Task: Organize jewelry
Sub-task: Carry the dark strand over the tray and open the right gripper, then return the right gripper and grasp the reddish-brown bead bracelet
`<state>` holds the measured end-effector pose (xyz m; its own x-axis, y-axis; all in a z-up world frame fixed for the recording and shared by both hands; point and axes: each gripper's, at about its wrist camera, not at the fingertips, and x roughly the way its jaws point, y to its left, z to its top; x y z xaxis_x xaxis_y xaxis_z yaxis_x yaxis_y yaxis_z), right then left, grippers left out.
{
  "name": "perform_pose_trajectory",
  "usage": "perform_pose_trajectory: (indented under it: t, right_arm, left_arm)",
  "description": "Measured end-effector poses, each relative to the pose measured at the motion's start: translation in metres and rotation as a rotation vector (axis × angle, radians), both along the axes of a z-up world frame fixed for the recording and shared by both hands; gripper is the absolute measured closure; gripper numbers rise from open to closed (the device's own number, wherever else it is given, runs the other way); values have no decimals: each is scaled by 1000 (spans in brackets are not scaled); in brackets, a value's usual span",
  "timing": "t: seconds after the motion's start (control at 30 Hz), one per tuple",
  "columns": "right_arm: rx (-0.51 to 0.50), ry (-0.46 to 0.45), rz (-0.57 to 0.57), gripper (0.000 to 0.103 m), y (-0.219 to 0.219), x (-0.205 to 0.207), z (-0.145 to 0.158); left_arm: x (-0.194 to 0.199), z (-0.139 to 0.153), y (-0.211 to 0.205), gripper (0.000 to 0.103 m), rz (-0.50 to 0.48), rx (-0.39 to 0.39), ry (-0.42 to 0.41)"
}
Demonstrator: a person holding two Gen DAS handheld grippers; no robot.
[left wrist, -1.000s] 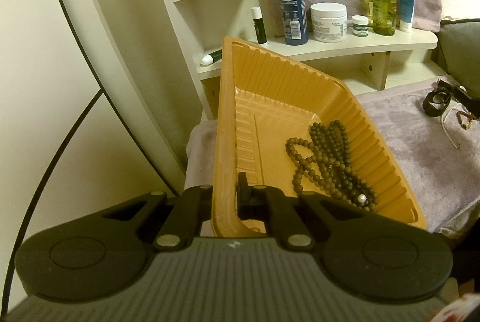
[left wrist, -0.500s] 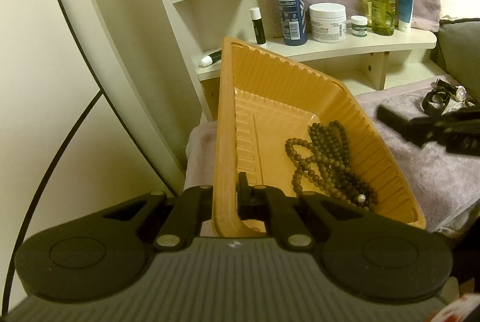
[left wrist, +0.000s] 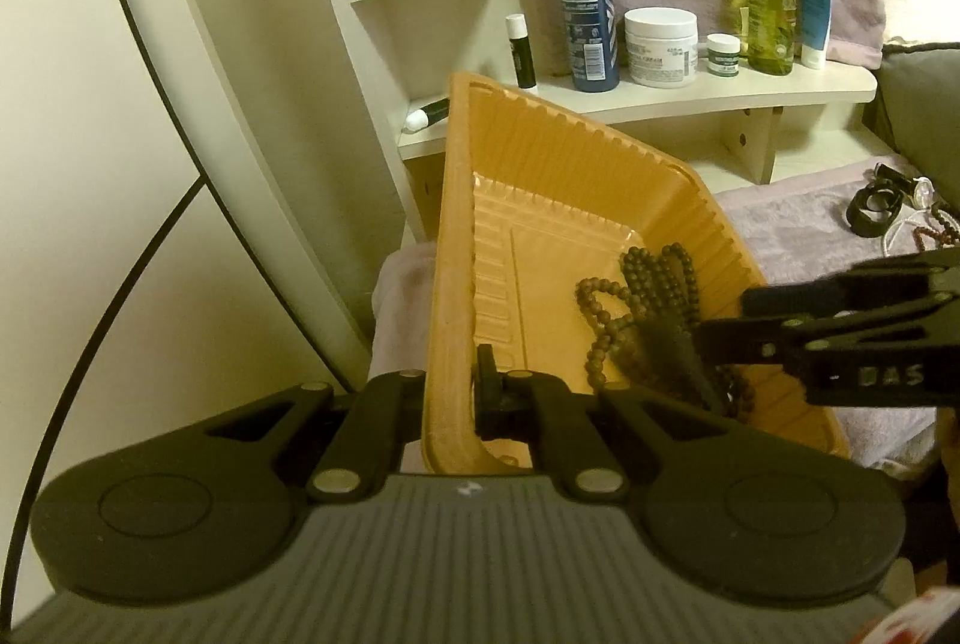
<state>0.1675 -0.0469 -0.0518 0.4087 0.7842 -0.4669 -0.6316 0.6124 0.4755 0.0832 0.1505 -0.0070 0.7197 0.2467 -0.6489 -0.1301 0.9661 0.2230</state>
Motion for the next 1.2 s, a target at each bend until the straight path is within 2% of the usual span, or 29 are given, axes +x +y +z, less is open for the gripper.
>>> perform_pose_trajectory:
  t: [0.3, 0.53, 0.67, 0.9, 0.97, 1.2]
  right_arm:
    - [-87, -51, -240, 54, -63, 1, 1]
    - [-233, -97, -477, 54, -137, 8, -11]
    - [-299, -99, -560, 54, -173, 15, -21]
    - [-392, -97, -625, 56, -205, 29, -37]
    - [-400, -85, -631, 65, -208, 34, -41]
    - [-430, -68, -600, 76, -203, 50, -50]
  left_arm:
    - [1, 0, 0, 99, 1, 1, 0]
    - [1, 0, -2, 99, 0, 7, -1]
    - [1, 0, -2, 99, 0, 7, -1]
    - [2, 1, -1, 99, 0, 9, 3]
    - [1, 1, -1, 99, 1, 10, 3]
    - [3, -1, -1, 99, 5, 13, 7]
